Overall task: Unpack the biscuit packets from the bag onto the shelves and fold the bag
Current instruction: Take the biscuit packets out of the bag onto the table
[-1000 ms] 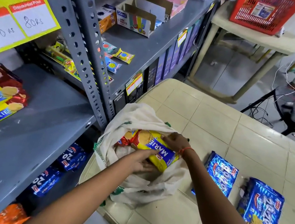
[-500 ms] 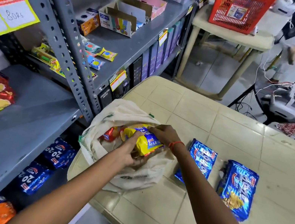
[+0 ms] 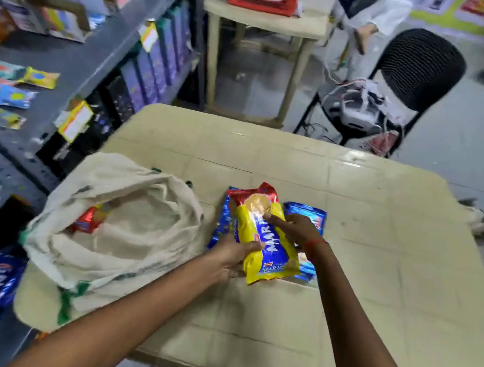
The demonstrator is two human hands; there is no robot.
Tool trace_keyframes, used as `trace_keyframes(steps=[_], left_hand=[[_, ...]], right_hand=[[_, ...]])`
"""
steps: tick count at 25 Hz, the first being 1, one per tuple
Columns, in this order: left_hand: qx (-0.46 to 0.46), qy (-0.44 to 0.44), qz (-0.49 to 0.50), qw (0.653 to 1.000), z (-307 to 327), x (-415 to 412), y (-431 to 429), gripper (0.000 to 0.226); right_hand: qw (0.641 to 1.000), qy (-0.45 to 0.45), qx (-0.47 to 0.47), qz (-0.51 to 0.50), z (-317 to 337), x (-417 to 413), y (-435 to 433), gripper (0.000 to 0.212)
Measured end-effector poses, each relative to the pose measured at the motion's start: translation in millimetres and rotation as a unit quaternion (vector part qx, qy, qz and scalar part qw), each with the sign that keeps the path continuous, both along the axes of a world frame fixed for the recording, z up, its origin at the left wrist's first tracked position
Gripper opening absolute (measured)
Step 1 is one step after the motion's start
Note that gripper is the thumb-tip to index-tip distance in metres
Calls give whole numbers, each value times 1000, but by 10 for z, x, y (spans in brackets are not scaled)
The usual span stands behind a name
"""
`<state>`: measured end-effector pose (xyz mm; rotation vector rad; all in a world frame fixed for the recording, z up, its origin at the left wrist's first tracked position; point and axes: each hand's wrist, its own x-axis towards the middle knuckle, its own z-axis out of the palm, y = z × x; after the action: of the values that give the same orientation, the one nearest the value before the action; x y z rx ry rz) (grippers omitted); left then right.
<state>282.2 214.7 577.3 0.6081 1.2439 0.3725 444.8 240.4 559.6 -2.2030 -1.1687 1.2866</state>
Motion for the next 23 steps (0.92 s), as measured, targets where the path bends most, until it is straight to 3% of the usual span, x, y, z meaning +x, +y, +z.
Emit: trace_keyframes(steps=[4, 8, 12, 16, 19, 23], left_hand=[[118, -14, -72, 990, -89, 953, -57, 54], [170, 107, -183, 962, -260, 1792, -96, 55], [180, 140, -273, 934, -473, 2187, -62, 53], [163, 127, -312, 927, -504, 2269, -69, 60], [177, 107, -329, 922, -446, 2191, -73, 62], [216, 97, -307, 922, -192, 1694, 90, 51]], right_hand=[[986, -13, 75, -150, -173, 741, -433, 43], [966, -56, 106, -230, -292, 1398, -689, 41], [970, -104, 78, -206, -493, 1698, -776, 36], [977, -82, 25, -193, -631, 1751, -792, 48], [976, -133, 3, -171, -577, 1669, -727, 58], [965, -200, 68, -153, -315, 1194, -453, 40]])
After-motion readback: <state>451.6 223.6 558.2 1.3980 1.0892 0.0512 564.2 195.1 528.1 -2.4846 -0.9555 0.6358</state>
